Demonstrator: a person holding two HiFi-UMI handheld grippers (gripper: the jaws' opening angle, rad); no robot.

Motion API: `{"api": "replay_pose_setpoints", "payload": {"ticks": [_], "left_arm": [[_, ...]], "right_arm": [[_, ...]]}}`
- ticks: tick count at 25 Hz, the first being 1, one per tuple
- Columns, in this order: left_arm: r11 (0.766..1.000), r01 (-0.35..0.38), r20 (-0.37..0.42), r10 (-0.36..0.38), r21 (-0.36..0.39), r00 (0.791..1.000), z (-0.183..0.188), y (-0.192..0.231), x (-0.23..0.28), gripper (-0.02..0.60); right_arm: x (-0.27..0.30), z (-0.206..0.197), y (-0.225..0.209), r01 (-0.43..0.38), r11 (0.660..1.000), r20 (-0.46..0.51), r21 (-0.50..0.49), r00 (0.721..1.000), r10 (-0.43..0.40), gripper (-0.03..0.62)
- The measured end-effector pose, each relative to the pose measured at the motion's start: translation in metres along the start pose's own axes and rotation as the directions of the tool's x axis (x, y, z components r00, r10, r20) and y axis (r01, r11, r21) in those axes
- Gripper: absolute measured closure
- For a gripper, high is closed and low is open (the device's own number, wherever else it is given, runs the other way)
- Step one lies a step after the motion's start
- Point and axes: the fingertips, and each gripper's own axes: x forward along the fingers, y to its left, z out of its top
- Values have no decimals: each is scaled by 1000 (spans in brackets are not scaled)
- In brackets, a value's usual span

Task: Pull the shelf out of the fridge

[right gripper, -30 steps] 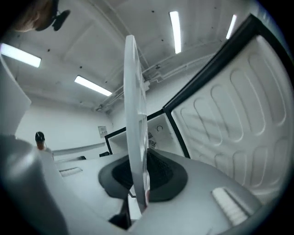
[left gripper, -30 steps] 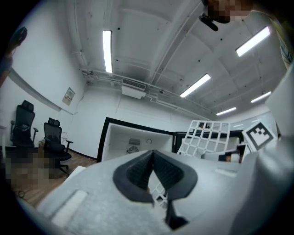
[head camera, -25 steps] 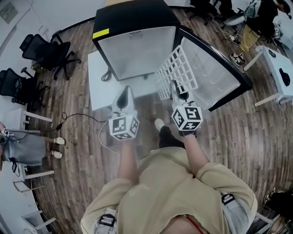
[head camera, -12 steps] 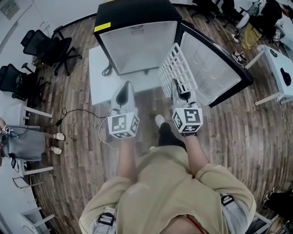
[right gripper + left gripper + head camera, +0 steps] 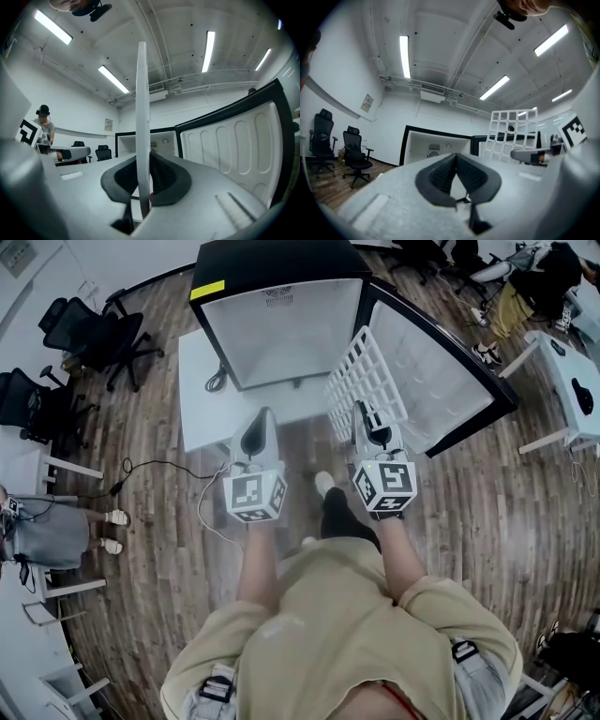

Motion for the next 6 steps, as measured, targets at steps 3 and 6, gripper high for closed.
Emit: {"api": "replay_pose_setpoints", "payload": {"ticks": [3, 6], "left_arm": [[1000, 23, -35, -23, -20, 999, -11, 0, 4, 578], [993, 78, -102, -87, -88, 991, -32, -2, 13, 578]], "right_arm": [[5, -2, 2, -7, 1000, -7, 5, 1000, 7, 562], [13, -6, 5, -21, 999, -14, 28, 1000, 21, 562]]}}
